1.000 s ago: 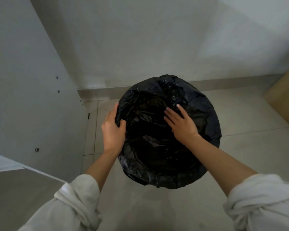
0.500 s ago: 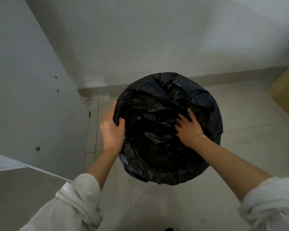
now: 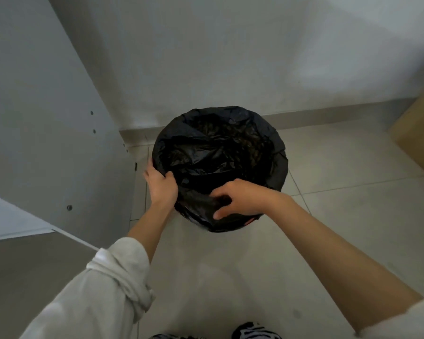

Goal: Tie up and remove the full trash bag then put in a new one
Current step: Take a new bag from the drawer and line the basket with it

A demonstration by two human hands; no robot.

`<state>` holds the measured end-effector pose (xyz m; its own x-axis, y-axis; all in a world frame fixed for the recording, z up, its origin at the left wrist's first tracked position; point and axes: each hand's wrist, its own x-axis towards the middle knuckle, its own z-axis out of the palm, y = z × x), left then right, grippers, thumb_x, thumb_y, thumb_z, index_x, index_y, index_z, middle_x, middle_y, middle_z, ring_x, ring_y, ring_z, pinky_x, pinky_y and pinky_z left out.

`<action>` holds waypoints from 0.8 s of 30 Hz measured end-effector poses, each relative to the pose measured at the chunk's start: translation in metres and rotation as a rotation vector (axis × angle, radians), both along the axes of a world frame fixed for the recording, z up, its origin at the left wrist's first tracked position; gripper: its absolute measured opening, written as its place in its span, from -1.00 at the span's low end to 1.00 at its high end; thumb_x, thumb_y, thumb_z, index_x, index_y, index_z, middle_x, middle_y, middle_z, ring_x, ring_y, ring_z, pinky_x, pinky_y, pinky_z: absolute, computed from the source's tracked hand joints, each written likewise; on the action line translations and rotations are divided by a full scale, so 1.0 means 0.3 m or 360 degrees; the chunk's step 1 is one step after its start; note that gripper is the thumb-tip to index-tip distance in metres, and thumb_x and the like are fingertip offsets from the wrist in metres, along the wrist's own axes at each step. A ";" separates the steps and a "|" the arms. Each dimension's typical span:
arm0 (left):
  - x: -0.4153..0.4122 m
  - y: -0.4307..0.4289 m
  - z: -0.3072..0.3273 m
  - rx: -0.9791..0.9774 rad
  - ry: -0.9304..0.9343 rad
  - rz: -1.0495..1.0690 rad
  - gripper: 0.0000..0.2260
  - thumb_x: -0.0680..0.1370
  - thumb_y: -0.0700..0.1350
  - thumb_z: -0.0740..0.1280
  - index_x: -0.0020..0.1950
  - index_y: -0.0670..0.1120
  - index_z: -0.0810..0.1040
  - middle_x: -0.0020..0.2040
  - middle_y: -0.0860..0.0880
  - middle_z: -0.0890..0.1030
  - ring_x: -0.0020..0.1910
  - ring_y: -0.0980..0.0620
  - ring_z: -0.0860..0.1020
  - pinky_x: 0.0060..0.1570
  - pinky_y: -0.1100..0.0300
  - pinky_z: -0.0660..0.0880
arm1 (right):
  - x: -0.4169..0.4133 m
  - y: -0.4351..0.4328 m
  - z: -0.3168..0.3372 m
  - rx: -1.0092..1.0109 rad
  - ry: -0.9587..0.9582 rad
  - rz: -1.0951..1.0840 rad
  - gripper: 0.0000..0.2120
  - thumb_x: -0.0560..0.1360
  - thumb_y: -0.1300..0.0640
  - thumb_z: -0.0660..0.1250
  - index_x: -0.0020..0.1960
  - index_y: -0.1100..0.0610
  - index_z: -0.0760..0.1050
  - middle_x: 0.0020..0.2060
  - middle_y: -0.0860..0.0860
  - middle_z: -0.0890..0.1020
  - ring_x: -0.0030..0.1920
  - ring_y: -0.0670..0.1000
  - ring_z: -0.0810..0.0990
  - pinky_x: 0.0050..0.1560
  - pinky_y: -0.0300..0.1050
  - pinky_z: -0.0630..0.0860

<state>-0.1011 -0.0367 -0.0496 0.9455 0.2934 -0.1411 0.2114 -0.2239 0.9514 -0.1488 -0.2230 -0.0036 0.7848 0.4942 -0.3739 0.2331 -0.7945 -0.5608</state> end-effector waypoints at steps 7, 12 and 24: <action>-0.037 0.007 -0.002 -0.0018 0.0054 -0.0119 -0.40 0.59 -0.14 0.25 0.53 -0.05 0.00 0.50 -0.10 0.05 0.45 -0.14 0.18 0.42 -0.10 0.21 | -0.007 -0.075 -0.053 -0.0177 -0.0364 -0.0161 -0.56 0.45 -0.12 0.36 0.31 -0.16 0.45 0.32 -0.13 0.49 0.38 -0.06 0.35 0.47 0.08 0.10; -0.112 -0.047 -0.003 0.0554 -0.0384 -0.0179 -0.39 0.57 0.09 0.23 0.53 -0.08 0.06 0.52 -0.14 0.05 0.49 -0.14 0.02 0.46 -0.09 0.07 | -0.085 -0.147 -0.072 0.0861 -0.1369 -0.1748 -0.73 0.47 -0.02 0.35 0.10 0.08 0.48 0.05 -0.08 0.50 0.16 -0.06 0.42 0.16 -0.21 0.33; -0.176 -0.171 -0.101 0.1738 -0.1326 -0.0917 -0.70 0.57 0.03 0.16 0.21 0.00 0.57 -0.15 0.06 0.62 -0.19 0.03 0.60 -0.03 0.18 0.29 | -0.205 -0.103 -0.237 0.1748 0.0460 -0.2161 -0.80 0.55 0.26 0.23 0.18 0.20 0.41 0.01 0.15 0.61 0.00 0.11 0.61 -0.03 -0.02 0.55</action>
